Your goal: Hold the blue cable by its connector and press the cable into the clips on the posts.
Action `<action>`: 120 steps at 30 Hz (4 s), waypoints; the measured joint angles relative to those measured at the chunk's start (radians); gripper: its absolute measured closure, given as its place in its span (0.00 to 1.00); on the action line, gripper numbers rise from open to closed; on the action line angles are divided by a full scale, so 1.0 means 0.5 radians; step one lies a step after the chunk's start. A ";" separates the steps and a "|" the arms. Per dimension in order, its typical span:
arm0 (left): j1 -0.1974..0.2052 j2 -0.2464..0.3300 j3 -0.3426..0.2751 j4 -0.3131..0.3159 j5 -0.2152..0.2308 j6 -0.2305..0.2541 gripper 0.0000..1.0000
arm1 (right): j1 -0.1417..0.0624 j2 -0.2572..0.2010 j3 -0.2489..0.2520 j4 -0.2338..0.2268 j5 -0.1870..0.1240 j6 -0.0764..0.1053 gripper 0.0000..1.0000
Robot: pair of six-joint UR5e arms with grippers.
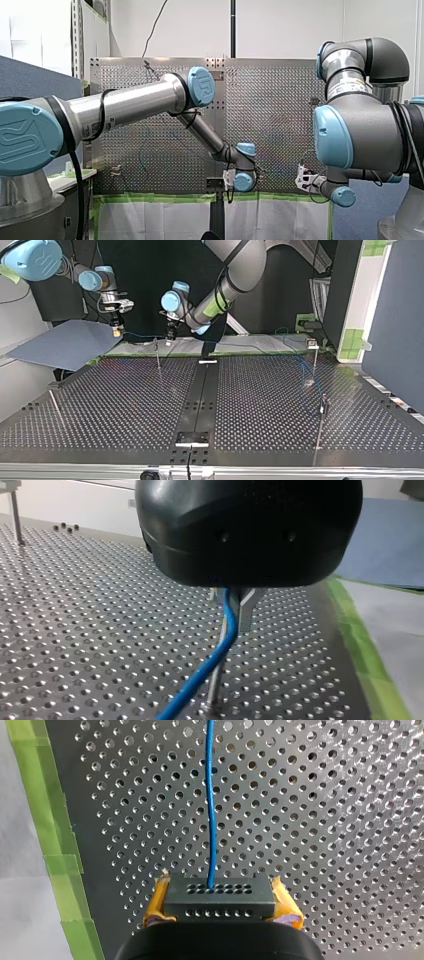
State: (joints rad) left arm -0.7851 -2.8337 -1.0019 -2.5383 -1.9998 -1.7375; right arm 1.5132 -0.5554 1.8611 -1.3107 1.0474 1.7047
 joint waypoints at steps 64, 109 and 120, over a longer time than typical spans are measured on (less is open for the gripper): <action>0.181 0.000 0.116 -0.007 0.078 0.018 1.00 | -0.013 0.124 -0.477 0.397 0.089 -0.032 1.00; 0.289 0.000 0.128 -0.079 -0.007 0.022 0.56 | 0.005 0.125 -0.783 0.501 0.099 0.123 1.00; 0.292 0.002 0.073 -0.071 0.005 0.030 0.00 | 0.010 0.128 -0.786 0.510 0.100 0.125 1.00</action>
State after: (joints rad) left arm -0.6389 -2.8325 -0.9655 -2.5738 -1.9974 -1.7228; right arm 1.5181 -0.4913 1.4683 -1.0556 1.0974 1.7672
